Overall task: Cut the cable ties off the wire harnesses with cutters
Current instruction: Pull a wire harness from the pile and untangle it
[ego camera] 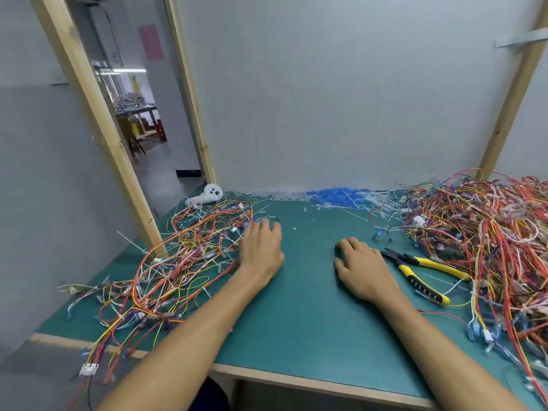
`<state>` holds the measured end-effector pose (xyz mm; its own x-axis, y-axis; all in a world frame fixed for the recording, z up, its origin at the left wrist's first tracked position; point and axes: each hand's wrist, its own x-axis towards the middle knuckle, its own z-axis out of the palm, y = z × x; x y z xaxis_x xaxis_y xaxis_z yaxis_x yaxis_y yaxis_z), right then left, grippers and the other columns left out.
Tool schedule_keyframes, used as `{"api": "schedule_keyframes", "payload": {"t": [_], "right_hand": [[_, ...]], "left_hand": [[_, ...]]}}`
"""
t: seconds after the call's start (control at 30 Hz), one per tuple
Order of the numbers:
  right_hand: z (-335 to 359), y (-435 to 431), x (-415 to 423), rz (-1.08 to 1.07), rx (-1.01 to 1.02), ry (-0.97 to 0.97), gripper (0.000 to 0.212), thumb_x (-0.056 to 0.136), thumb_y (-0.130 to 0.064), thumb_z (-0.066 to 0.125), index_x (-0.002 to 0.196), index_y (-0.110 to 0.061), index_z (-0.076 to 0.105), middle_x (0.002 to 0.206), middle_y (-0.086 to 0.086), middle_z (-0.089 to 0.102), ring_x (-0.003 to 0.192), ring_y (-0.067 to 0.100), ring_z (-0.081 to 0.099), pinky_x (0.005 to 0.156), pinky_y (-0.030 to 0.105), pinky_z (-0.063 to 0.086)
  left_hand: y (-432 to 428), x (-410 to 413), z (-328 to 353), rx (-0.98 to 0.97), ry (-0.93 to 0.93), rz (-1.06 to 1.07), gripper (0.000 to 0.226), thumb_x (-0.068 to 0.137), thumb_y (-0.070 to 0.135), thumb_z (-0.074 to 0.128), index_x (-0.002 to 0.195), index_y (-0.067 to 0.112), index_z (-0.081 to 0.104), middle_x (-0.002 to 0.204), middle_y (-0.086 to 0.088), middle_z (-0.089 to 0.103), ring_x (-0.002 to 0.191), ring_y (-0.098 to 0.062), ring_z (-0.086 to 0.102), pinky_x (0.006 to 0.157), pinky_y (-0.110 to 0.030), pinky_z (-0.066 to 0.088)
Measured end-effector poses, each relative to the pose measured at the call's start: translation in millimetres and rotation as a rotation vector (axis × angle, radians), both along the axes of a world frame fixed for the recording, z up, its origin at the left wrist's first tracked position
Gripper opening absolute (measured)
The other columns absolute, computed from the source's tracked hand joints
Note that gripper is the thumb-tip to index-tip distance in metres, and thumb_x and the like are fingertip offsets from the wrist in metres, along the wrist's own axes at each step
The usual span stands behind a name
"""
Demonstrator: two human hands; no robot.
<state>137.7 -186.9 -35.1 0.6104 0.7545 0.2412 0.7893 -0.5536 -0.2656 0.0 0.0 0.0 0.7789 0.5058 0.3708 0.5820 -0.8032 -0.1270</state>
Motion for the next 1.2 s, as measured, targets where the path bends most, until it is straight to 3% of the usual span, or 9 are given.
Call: {"api": "schedule_keyframes", "payload": {"t": [0.1, 0.17, 0.27, 0.4, 0.6, 0.7, 0.83, 1.03, 1.2], "right_hand": [[-3, 0, 4, 0.006, 0.033, 0.003, 0.027, 0.105, -0.034, 0.043, 0.127, -0.02, 0.052, 0.136, 0.001, 0.055, 0.126, 0.024, 0.051, 0.105, 0.04, 0.034], [-2, 0, 5, 0.008, 0.017, 0.016, 0.027, 0.105, -0.035, 0.044, 0.126, -0.021, 0.052, 0.135, 0.0, 0.055, 0.126, 0.024, 0.051, 0.105, 0.04, 0.034], [-3, -1, 6, 0.008, 0.036, 0.032, 0.028, 0.105, -0.035, 0.044, 0.127, -0.022, 0.052, 0.135, -0.001, 0.054, 0.127, 0.023, 0.05, 0.105, 0.039, 0.033], [-4, -1, 7, 0.02, 0.043, 0.038, 0.028, 0.104, -0.035, 0.045, 0.128, -0.022, 0.052, 0.135, -0.001, 0.054, 0.128, 0.023, 0.05, 0.106, 0.04, 0.033], [-6, 1, 9, 0.022, 0.064, 0.042, 0.027, 0.104, -0.036, 0.046, 0.127, -0.022, 0.052, 0.134, -0.002, 0.054, 0.126, 0.022, 0.05, 0.106, 0.039, 0.033], [-6, 1, 9, 0.013, 0.066, 0.032, 0.027, 0.104, -0.036, 0.047, 0.127, -0.023, 0.053, 0.132, -0.002, 0.054, 0.124, 0.023, 0.051, 0.103, 0.039, 0.034], [-5, 1, 9, 0.015, 0.068, 0.04, 0.028, 0.104, -0.036, 0.047, 0.128, -0.024, 0.053, 0.132, -0.003, 0.054, 0.124, 0.022, 0.051, 0.103, 0.038, 0.034], [-5, 2, 9, 0.018, 0.072, 0.048, 0.027, 0.103, -0.036, 0.047, 0.127, -0.023, 0.053, 0.13, -0.003, 0.054, 0.123, 0.022, 0.05, 0.102, 0.038, 0.033], [-3, 2, 9, 0.016, 0.073, 0.06, 0.029, 0.102, -0.036, 0.049, 0.128, -0.023, 0.053, 0.131, -0.002, 0.053, 0.124, 0.023, 0.05, 0.104, 0.04, 0.034]], "left_hand": [[34, -13, 20, 0.041, 0.137, 0.186, 0.07, 0.086, 0.022, 0.077, 0.144, 0.005, 0.041, 0.134, -0.02, 0.054, 0.116, -0.033, 0.062, 0.088, -0.04, 0.053], [49, -18, 31, 0.013, 0.153, 0.226, 0.074, 0.085, 0.016, 0.078, 0.146, 0.002, 0.037, 0.133, -0.022, 0.053, 0.111, -0.034, 0.064, 0.08, -0.039, 0.055], [52, -15, 50, -0.047, 0.146, 0.217, 0.05, 0.085, 0.013, 0.074, 0.128, 0.003, 0.052, 0.115, -0.016, 0.065, 0.099, -0.032, 0.069, 0.071, -0.04, 0.053], [75, -13, 95, -0.33, -0.003, 0.2, 0.005, 0.081, 0.004, 0.07, 0.078, 0.005, 0.067, 0.078, -0.009, 0.07, 0.061, -0.021, 0.061, 0.054, -0.031, 0.05], [109, -13, 180, -0.093, -0.229, 0.056, 0.021, 0.081, -0.004, 0.069, 0.1, 0.004, 0.076, 0.099, -0.019, 0.074, 0.089, -0.035, 0.069, 0.082, -0.047, 0.061], [117, -17, 209, 0.133, -0.383, 0.002, 0.016, 0.082, -0.005, 0.068, 0.098, -0.003, 0.067, 0.097, -0.019, 0.066, 0.074, -0.028, 0.056, 0.064, -0.04, 0.051], [110, -14, 221, 0.09, -0.257, 0.041, 0.007, 0.076, -0.002, 0.066, 0.071, -0.005, 0.068, 0.066, -0.021, 0.062, 0.059, -0.033, 0.062, 0.059, -0.046, 0.06], [113, -2, 224, 0.066, -0.455, -0.034, 0.02, 0.085, -0.006, 0.061, 0.101, -0.001, 0.072, 0.103, -0.02, 0.068, 0.093, -0.035, 0.062, 0.08, -0.041, 0.052], [116, -6, 226, 0.173, -0.344, -0.089, 0.035, 0.087, -0.011, 0.063, 0.122, -0.008, 0.065, 0.118, -0.028, 0.061, 0.105, -0.043, 0.06, 0.092, -0.046, 0.051]]}}
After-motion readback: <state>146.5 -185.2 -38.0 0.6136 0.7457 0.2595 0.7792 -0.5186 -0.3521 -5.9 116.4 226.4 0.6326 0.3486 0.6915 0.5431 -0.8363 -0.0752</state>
